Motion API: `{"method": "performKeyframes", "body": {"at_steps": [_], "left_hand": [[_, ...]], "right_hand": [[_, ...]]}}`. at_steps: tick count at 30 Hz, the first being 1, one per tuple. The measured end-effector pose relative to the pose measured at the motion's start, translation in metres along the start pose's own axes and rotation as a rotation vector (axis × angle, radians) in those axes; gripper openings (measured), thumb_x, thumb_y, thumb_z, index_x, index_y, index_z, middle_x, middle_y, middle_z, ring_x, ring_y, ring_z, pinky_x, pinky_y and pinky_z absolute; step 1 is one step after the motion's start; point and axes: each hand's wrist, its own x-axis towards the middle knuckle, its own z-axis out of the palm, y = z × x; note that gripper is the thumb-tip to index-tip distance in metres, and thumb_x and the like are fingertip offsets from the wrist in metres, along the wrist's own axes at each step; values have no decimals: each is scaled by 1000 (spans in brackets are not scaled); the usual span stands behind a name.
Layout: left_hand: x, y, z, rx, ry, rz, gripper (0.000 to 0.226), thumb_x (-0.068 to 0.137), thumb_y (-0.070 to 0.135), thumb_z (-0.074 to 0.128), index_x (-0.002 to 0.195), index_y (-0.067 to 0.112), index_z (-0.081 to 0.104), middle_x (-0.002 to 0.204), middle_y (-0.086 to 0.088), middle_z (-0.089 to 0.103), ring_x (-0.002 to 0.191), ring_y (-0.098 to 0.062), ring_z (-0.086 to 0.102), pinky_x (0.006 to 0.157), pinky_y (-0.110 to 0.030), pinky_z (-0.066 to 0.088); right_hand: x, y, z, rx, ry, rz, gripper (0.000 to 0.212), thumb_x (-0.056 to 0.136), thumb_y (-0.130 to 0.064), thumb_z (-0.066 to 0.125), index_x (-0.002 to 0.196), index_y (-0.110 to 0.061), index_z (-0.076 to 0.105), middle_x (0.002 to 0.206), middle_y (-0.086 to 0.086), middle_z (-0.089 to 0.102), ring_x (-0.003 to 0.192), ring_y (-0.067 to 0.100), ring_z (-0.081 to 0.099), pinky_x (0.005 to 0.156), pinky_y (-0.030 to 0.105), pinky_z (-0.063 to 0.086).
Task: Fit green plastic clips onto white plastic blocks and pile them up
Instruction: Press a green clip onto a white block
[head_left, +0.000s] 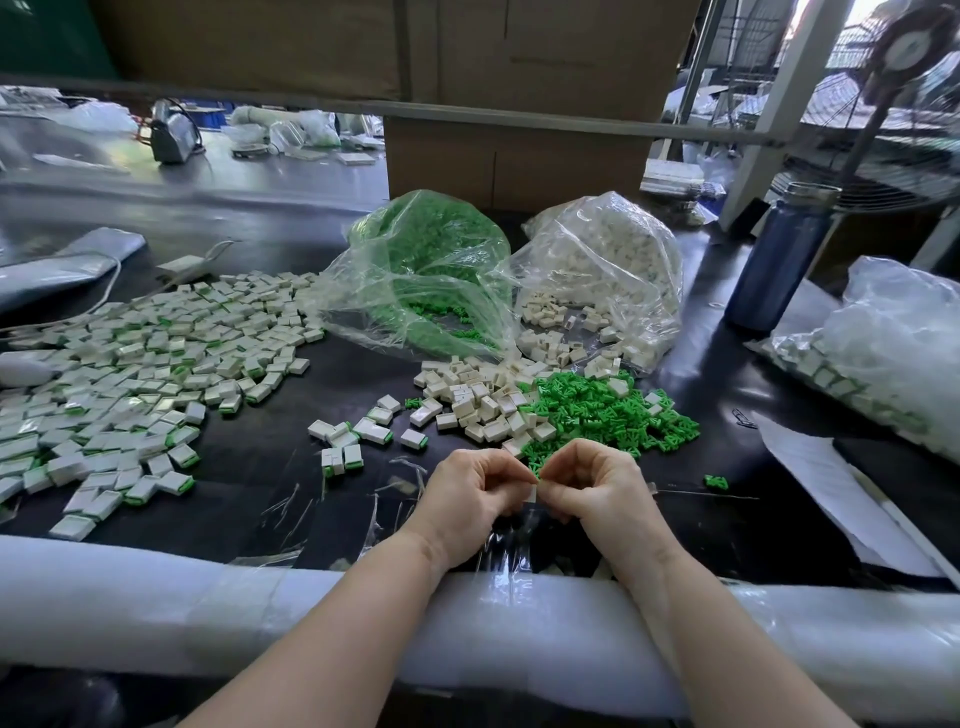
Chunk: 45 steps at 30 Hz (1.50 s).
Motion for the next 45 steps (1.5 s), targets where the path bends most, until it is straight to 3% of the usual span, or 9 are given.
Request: {"method": "performKeyframes", "body": {"at_steps": [5, 10, 16, 22, 31, 37, 40, 43, 45], "left_hand": [[-1, 3, 4, 74, 85, 91, 21, 83, 5, 67, 85, 25, 61, 70, 5, 59, 67, -13, 54, 72, -28, 49], [-1, 3, 3, 84, 59, 97, 31, 75, 2, 73, 82, 28, 58, 83, -12, 66, 78, -28, 63, 79, -32, 53], [2, -3, 2, -2, 66, 26, 13, 87, 14, 63, 81, 25, 63, 75, -2, 66, 70, -13, 62, 73, -26, 54], [3, -3, 0, 49, 32, -4, 17, 91, 18, 57, 78, 25, 63, 64, 7, 63, 55, 0, 54, 61, -14, 45], [2, -4, -1, 191, -9, -2, 14, 92, 19, 56, 82, 19, 66, 65, 9, 59, 61, -7, 52, 70, -26, 46], [2, -3, 4, 155, 44, 35, 10, 93, 17, 54, 96, 23, 62, 68, 10, 60, 62, -3, 54, 70, -22, 48], [2, -3, 4, 137, 27, 46, 16, 88, 17, 62, 95, 27, 51, 73, 4, 60, 63, -7, 54, 69, -22, 48], [1, -5, 4, 243, 50, 77, 19, 82, 15, 69, 91, 24, 54, 75, 8, 57, 62, 0, 50, 67, -12, 43], [2, -5, 4, 196, 90, 84, 13, 84, 16, 67, 89, 24, 58, 79, 8, 59, 70, -4, 54, 72, -15, 47]], "right_hand": [[3, 2, 1, 101, 78, 32, 20, 75, 9, 67, 67, -8, 63, 51, -3, 60, 45, 4, 53, 46, 15, 43], [4, 3, -1, 144, 115, 52, 14, 76, 6, 69, 69, -5, 64, 54, 3, 62, 47, 10, 56, 46, 18, 46], [3, 3, -2, 186, 94, 58, 9, 81, -2, 67, 73, -6, 67, 58, 4, 64, 51, 9, 58, 49, 19, 49], [2, 3, 2, 38, 76, 45, 14, 85, -4, 63, 72, -6, 64, 58, 4, 63, 49, 8, 56, 49, 19, 49], [2, 3, 3, -84, 28, 36, 21, 86, -5, 63, 66, -13, 61, 54, -3, 59, 46, 3, 52, 49, 17, 45], [2, 2, 3, 3, 85, -5, 13, 84, 1, 62, 82, -12, 62, 65, 4, 64, 56, 10, 58, 53, 22, 51], [3, 3, 2, 32, 120, -1, 13, 82, 4, 64, 78, -9, 64, 65, 3, 64, 54, 7, 59, 49, 19, 50], [2, 3, 2, 49, 112, 8, 13, 81, 2, 65, 75, -9, 66, 63, 1, 65, 52, 5, 59, 48, 17, 49], [2, 3, 1, 89, 98, 14, 13, 81, 1, 66, 75, -10, 68, 59, -2, 65, 52, 4, 59, 49, 17, 48]]}}
